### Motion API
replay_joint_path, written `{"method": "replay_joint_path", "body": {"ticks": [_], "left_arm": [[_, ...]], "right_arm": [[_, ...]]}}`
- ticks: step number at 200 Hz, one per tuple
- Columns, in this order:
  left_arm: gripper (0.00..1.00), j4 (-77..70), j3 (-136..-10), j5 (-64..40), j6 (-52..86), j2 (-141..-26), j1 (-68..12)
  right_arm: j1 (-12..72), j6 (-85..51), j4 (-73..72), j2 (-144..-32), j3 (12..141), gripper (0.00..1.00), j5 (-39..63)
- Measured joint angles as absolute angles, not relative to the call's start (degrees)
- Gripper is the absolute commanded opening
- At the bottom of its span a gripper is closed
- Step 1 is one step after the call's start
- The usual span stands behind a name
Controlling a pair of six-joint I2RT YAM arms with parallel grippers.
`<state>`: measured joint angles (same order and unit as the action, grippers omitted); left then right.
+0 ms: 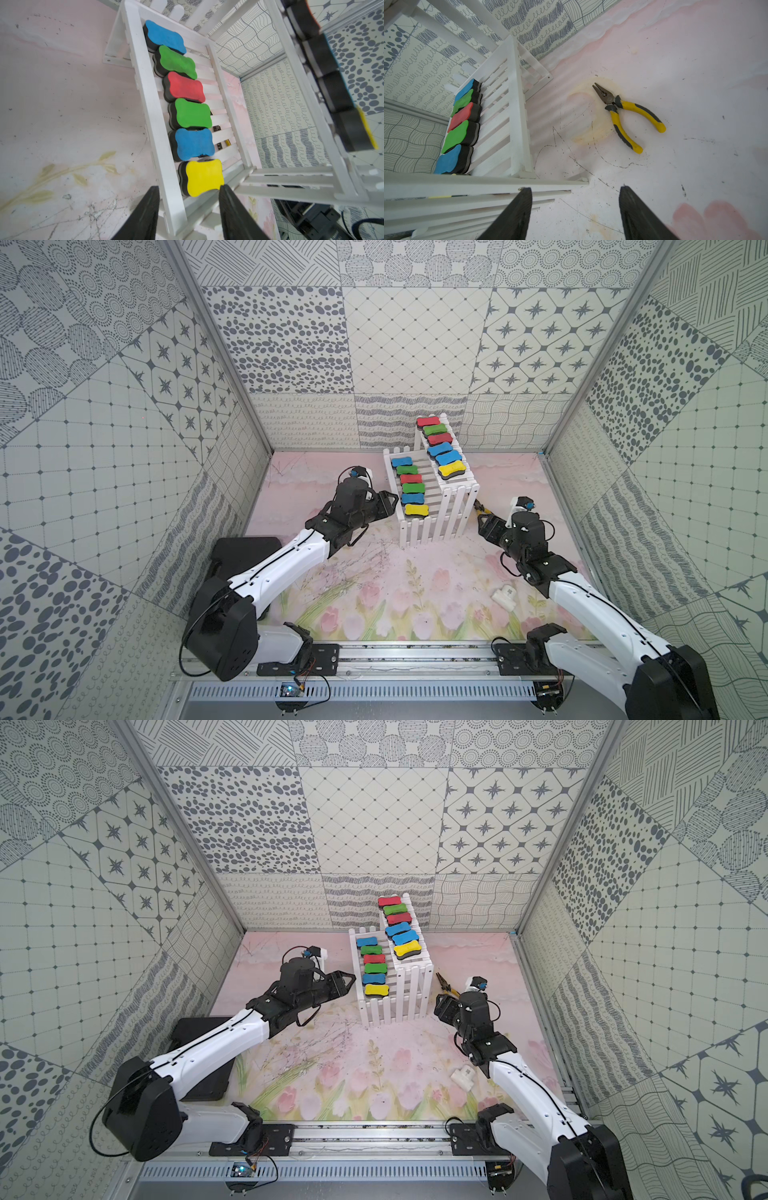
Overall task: Remove the whiteboard erasers from the shelf
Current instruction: Adjust the shelf at the center of the board.
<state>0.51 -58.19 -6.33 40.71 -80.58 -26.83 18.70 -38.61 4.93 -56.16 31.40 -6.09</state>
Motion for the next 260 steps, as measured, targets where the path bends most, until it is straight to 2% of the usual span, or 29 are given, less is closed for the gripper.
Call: {"method": "replay_joint_path", "body": {"ticks": [36,123,198,260], "left_arm": [[0.44,0.71,-60.73,-9.67,39.16,-85.86,-25.39],[0.37,0.36,-54.13,-9.52,38.68,-84.84,-30.22],[0.37,-3.20,-50.68,-7.86,40.42,-83.09,-35.79],[0.37,-4.47,-54.19,-7.33,41.41,-87.15,-41.47]], "right_arm": [[18.68,-38.61,5.48,-54.85,31.40,0.71,-6.11],[18.68,-39.13,5.89,-53.65,31.40,0.71,-6.09],[18.68,-40.07,5.89,-53.32,31.40,0.71,-6.33],[18.61,-40.93,7.66,-49.78,31.38,0.70,-8.88]]}}
